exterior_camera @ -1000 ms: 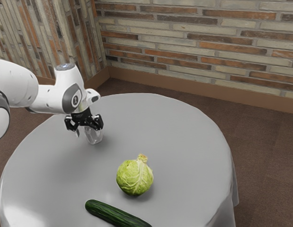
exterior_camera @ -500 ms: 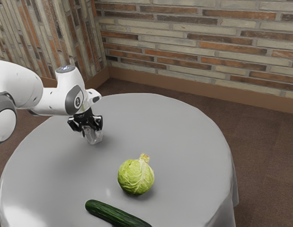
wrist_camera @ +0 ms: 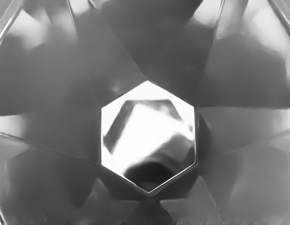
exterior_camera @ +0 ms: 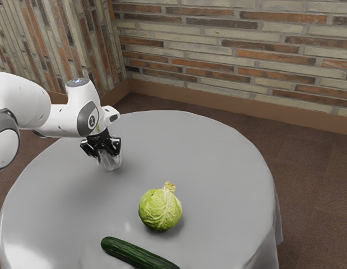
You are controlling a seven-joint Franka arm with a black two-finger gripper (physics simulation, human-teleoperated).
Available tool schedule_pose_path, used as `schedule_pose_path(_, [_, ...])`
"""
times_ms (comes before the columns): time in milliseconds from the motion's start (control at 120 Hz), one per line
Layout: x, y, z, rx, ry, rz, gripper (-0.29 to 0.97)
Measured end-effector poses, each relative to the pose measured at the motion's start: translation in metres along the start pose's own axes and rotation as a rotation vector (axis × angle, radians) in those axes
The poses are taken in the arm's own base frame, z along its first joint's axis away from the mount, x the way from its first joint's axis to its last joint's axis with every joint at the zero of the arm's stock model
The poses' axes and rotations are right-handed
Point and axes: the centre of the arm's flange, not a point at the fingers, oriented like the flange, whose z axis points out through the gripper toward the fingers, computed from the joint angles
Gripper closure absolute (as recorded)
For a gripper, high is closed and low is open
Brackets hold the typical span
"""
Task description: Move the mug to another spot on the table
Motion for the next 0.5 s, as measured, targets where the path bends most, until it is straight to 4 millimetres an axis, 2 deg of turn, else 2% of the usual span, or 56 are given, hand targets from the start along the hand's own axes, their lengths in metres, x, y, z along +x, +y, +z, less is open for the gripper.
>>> schedule_pose_path(75, [-0.001,0.0016,-0.0021,-0.002,0.002,-0.001,0.41])
schedule_pose_path(242, [-0.0026,0.0017,-0.003,-0.003,-0.001,-0.008,0.53])
schedule_pose_path(500, [-0.0032,0.0019,-0.0046,-0.003,-0.003,-0.014,0.6])
